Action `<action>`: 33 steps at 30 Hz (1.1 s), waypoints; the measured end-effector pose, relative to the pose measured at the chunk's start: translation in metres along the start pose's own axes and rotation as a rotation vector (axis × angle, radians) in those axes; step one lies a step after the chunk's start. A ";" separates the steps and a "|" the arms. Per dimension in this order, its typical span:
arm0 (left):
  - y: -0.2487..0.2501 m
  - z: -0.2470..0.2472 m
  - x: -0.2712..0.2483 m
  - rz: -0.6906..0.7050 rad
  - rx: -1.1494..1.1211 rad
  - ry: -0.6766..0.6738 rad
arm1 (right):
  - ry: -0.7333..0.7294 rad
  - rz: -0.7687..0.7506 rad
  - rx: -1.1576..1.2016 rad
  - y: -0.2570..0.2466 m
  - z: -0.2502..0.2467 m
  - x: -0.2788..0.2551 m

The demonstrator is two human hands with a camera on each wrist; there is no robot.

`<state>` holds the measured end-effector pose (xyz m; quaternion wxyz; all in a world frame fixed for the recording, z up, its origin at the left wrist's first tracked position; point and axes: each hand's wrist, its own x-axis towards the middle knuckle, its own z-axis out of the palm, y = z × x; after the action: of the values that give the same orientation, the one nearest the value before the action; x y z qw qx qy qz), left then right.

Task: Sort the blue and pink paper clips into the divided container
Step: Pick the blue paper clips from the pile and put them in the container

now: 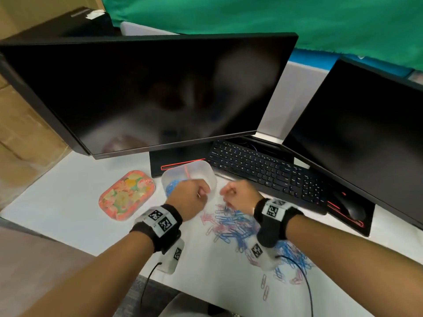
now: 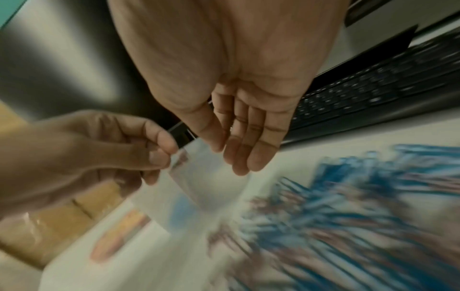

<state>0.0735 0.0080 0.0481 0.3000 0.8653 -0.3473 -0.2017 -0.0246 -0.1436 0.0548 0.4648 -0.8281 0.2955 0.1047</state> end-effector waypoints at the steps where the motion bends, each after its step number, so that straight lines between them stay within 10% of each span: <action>1: 0.004 0.008 -0.005 0.028 0.031 -0.074 | 0.000 -0.007 -0.067 0.013 -0.002 -0.009; 10: 0.004 0.084 -0.026 0.265 0.534 -0.476 | -0.048 -0.010 -0.236 0.100 0.003 -0.057; 33: -0.009 0.091 -0.026 0.009 -0.041 -0.201 | 0.118 -0.025 -0.148 0.111 0.040 -0.051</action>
<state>0.0093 -0.0025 -0.0215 0.2821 0.8328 -0.3755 -0.2931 -0.1267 -0.1339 -0.0232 0.3853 -0.8686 0.3033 0.0716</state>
